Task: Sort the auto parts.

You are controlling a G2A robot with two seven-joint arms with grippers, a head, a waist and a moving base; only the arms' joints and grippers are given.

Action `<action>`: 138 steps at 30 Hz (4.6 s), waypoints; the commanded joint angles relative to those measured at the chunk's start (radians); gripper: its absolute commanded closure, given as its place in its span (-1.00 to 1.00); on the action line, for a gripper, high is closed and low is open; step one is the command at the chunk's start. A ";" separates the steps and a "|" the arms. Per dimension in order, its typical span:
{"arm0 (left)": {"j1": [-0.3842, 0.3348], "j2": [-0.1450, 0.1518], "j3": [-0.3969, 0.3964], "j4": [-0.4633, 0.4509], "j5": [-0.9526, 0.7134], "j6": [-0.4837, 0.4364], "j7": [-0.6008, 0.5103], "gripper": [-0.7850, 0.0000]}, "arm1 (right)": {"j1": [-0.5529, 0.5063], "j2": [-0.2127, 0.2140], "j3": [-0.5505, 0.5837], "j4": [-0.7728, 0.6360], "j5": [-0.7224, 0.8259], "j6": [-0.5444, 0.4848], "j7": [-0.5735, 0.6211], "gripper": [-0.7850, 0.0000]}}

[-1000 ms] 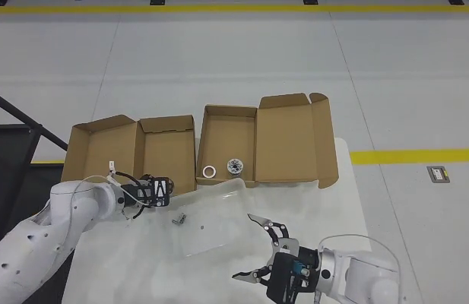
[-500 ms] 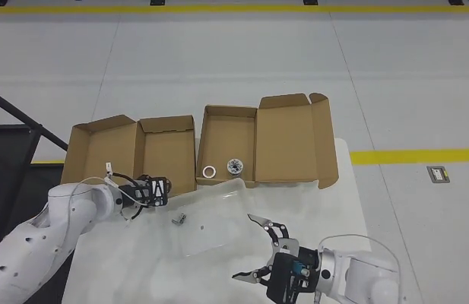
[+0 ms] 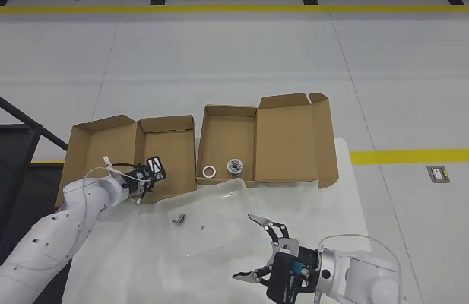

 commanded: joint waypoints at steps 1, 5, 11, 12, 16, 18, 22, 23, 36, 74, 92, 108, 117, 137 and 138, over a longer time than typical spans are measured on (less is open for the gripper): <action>-0.026 -0.032 0.029 0.074 0.005 0.017 0.006 1.00 | 0.000 0.000 0.000 0.000 0.000 0.000 0.000 -1.00; -0.072 -0.086 0.066 0.189 0.000 0.022 0.032 -0.51 | 0.000 0.000 0.000 0.000 0.000 0.000 0.000 -1.00; -0.129 -0.127 0.067 0.308 0.002 -0.016 0.120 -1.00 | 0.000 0.000 0.000 0.000 0.000 0.000 0.000 -1.00; -0.138 -0.129 0.063 0.321 0.008 -0.017 0.133 -1.00 | 0.000 0.000 0.000 0.000 0.000 0.000 0.000 -1.00; -0.163 -0.122 0.033 0.349 0.028 -0.057 0.209 -1.00 | 0.000 0.000 0.000 0.000 0.000 0.000 0.000 -1.00; -0.170 -0.106 0.016 0.329 0.063 -0.097 0.260 -1.00 | 0.000 0.000 0.000 0.000 0.000 0.000 0.000 -1.00; -0.167 -0.053 -0.030 0.240 0.164 -0.193 0.378 -1.00 | 0.000 0.000 0.000 0.000 0.000 0.000 0.000 -1.00; -0.159 -0.038 -0.046 0.210 0.181 -0.216 0.400 -1.00 | 0.000 0.000 0.000 0.000 0.000 0.000 0.000 -1.00; 0.013 0.136 -0.153 -0.260 0.231 -0.527 0.411 -1.00 | 0.000 0.000 0.000 0.000 0.000 0.000 0.000 -1.00; 0.154 0.127 -0.165 -0.582 -0.472 -0.513 -0.475 -1.00 | 0.000 0.000 0.000 0.000 0.000 0.000 0.000 -1.00; 0.115 0.107 -0.012 -0.693 0.400 -0.514 -0.135 -1.00 | 0.000 0.000 0.000 0.000 0.000 0.000 0.000 -1.00; 0.051 0.111 0.100 -0.664 0.723 -0.518 0.142 -1.00 | 0.000 0.000 0.000 0.000 0.000 0.000 0.000 -1.00; 0.027 0.110 0.143 -0.571 0.899 -0.364 0.299 -1.00 | 0.022 0.008 -0.016 -0.007 0.007 0.063 0.002 -1.00; -0.211 -0.052 0.411 -0.286 1.333 -0.179 0.742 -1.00 | -0.088 0.045 0.043 -0.089 0.013 0.127 -0.009 -1.00; -0.217 -0.063 0.423 -0.274 1.354 -0.176 0.743 -1.00 | -0.087 0.047 0.042 -0.088 0.015 0.128 -0.008 -1.00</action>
